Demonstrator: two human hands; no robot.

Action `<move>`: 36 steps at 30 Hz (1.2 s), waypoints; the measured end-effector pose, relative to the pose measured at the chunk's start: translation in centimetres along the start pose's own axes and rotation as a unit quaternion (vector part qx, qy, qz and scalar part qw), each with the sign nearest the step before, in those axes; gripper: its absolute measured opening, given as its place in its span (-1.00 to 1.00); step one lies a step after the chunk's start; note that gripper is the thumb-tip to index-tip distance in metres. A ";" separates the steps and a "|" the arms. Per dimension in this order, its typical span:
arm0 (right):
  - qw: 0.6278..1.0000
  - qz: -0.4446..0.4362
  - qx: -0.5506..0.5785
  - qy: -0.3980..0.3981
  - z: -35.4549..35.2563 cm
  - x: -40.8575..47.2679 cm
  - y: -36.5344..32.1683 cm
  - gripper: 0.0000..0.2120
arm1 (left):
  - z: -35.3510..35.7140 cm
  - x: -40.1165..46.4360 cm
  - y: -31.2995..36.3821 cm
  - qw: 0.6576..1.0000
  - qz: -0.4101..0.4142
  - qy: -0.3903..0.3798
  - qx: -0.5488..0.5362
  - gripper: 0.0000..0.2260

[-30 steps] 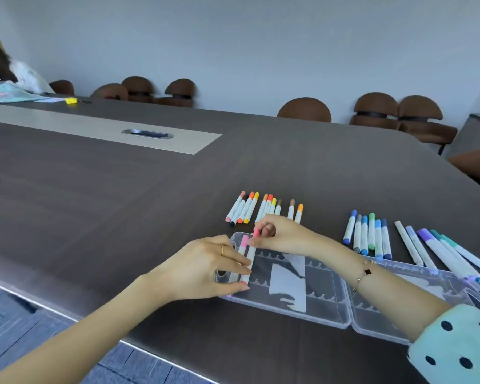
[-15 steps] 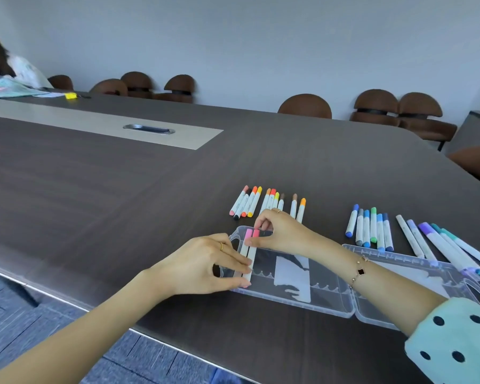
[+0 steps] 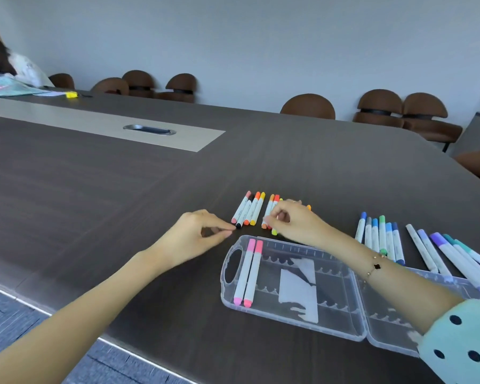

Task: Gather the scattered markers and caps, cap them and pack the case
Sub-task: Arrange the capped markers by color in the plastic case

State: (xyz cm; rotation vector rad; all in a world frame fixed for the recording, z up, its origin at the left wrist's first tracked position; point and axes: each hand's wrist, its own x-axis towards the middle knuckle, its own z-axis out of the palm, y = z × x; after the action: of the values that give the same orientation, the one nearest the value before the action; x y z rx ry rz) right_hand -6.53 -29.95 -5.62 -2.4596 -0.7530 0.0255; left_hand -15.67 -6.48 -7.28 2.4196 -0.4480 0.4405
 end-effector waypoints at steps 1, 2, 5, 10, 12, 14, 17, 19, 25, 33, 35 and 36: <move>1.000 0.014 -0.008 -0.001 -0.5 0.9 0.6 -0.83 | -0.2 0.7 -0.8 1.000 -0.020 -0.007 0.016 -0.79; 1.000 0.024 -0.018 -0.009 -1.0 1.8 1.2 -0.86 | -0.3 1.4 -1.6 0.998 -0.039 -0.025 0.033 -0.74; 0.997 0.044 -0.046 -0.038 -1.1 4.8 2.8 -0.74 | -0.1 3.4 -3.5 0.990 -0.086 -0.084 0.072 -0.60; 0.995 0.032 -0.082 -0.045 0.1 9.8 2.8 -0.61 | 1.1 6.0 -4.8 0.984 -0.088 -0.125 0.092 -0.55; 0.993 0.027 -0.103 -0.057 0.4 11.3 2.4 -0.60 | 1.2 6.9 -5.3 0.984 -0.079 -0.129 0.090 -0.57; 0.989 0.027 -0.121 -0.078 0.9 12.5 2.4 -0.62 | 1.2 7.5 -5.6 0.983 -0.069 -0.147 0.084 -0.59; 0.987 0.025 -0.120 -0.099 2.0 13.8 2.9 -0.70 | 1.0 7.9 -5.9 0.981 -0.053 -0.168 0.078 -0.62; 0.990 0.022 -0.110 -0.083 2.6 14.2 3.1 -0.72 | 1.0 7.9 -5.9 0.981 -0.048 -0.170 0.077 -0.62; 0.996 0.026 -0.075 -0.038 2.3 13.9 2.6 -0.82 | 0.7 7.3 -5.3 0.984 -0.014 -0.154 0.093 -0.63; 1.000 -0.007 0.001 -0.020 -1.3 9.3 -0.3 -0.74 | -1.1 4.4 -1.5 0.987 0.077 -0.103 0.102 -0.72; 1.000 -0.012 0.013 -0.025 -1.7 7.4 -0.7 -0.72 | -1.1 3.3 0.0 0.985 0.102 -0.085 0.112 -0.73; 0.999 -0.012 0.011 -0.029 -1.8 6.4 -0.7 -0.72 | -1.1 2.7 0.7 0.986 0.106 -0.076 0.107 -0.73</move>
State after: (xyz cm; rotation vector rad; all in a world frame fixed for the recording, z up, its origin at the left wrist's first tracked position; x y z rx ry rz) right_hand -1.18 -27.03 -2.82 -2.4384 -0.8018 0.0955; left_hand -13.76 -6.87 -4.98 2.6362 -0.7664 0.4143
